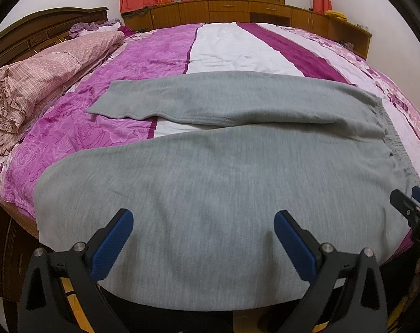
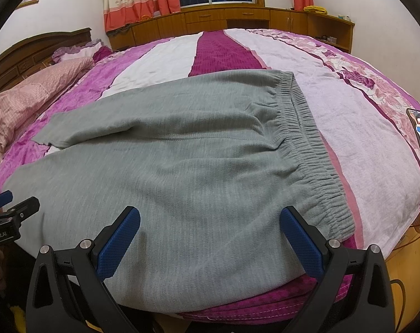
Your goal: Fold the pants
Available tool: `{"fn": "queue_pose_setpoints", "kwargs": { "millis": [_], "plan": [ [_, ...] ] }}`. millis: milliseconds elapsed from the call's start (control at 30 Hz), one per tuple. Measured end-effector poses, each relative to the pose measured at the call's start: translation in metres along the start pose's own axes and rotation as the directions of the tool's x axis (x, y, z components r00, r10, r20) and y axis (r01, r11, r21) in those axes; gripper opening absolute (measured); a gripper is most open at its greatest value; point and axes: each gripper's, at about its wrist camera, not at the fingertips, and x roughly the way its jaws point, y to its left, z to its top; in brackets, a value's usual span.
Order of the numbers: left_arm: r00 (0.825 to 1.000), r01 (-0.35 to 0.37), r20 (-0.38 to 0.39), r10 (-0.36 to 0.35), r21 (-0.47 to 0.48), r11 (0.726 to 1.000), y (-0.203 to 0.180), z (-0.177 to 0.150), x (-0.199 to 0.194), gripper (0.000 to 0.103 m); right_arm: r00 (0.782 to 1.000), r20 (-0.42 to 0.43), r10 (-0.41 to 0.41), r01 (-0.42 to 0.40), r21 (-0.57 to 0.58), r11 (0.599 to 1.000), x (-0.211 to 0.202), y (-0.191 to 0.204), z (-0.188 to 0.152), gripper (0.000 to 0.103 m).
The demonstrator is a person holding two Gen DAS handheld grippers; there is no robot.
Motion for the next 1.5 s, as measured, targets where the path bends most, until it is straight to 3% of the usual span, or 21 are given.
{"fn": "queue_pose_setpoints", "kwargs": {
  "millis": [800, 1067, 1500],
  "plan": [
    [1.000, -0.002, -0.013, 0.002, 0.014, 1.000, 0.000, 0.003, 0.004, 0.103, 1.000, -0.015, 0.014, -0.014, -0.003, 1.000, 0.000, 0.005, 0.001, 0.098],
    [1.000, -0.004, -0.018, 0.005, 0.045, 0.999, 0.001, 0.022, 0.000, 0.103, 0.999, -0.032, 0.013, -0.013, -0.021, 1.000, 0.002, 0.007, 0.016, 0.098],
    [0.999, 0.024, -0.025, -0.022, 0.089, 0.996, -0.007, 0.076, 0.008, 0.103, 0.999, 0.022, -0.039, 0.041, -0.111, 0.993, 0.000, 0.002, 0.070, 0.098]
  ]
}}
